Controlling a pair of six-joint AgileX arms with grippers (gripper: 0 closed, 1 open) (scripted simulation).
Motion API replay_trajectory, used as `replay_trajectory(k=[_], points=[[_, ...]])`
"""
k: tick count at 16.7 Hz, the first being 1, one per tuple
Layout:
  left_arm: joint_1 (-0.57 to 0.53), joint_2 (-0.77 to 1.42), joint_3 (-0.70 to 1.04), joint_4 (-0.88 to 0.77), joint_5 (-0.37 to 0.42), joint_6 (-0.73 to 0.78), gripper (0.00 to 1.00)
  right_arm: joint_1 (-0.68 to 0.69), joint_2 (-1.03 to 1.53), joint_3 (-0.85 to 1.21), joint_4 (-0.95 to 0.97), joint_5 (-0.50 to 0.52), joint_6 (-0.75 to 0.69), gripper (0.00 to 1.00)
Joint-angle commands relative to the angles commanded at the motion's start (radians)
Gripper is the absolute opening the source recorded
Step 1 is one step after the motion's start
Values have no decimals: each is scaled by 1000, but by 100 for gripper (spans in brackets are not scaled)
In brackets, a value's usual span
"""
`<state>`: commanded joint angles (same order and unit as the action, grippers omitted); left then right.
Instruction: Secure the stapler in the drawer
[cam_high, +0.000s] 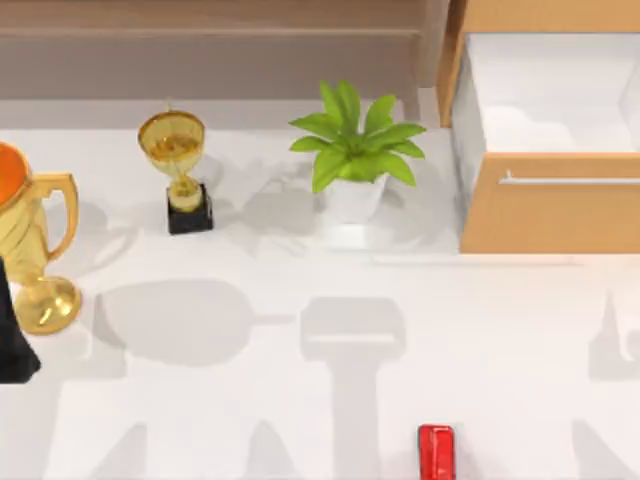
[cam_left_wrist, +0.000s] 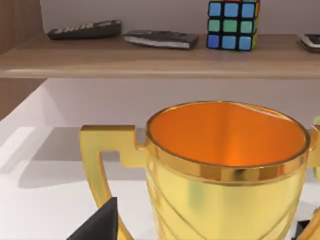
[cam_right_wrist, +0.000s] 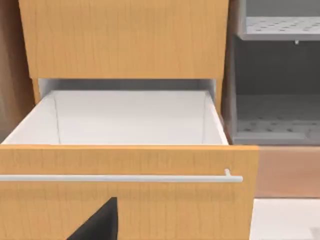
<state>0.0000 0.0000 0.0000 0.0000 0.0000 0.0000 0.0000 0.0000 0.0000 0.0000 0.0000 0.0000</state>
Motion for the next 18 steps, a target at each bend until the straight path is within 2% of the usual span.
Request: replay_trajectory(k=[4, 8, 18], points=[[0, 0, 0, 0, 0, 0, 100, 24, 32, 29, -24, -1, 25, 100], [0, 0, 0, 0, 0, 0, 100, 150, 222, 166, -152, -1, 156, 100], [0, 0, 0, 0, 0, 0, 100, 633, 1166, 727, -644, -1, 666, 100]])
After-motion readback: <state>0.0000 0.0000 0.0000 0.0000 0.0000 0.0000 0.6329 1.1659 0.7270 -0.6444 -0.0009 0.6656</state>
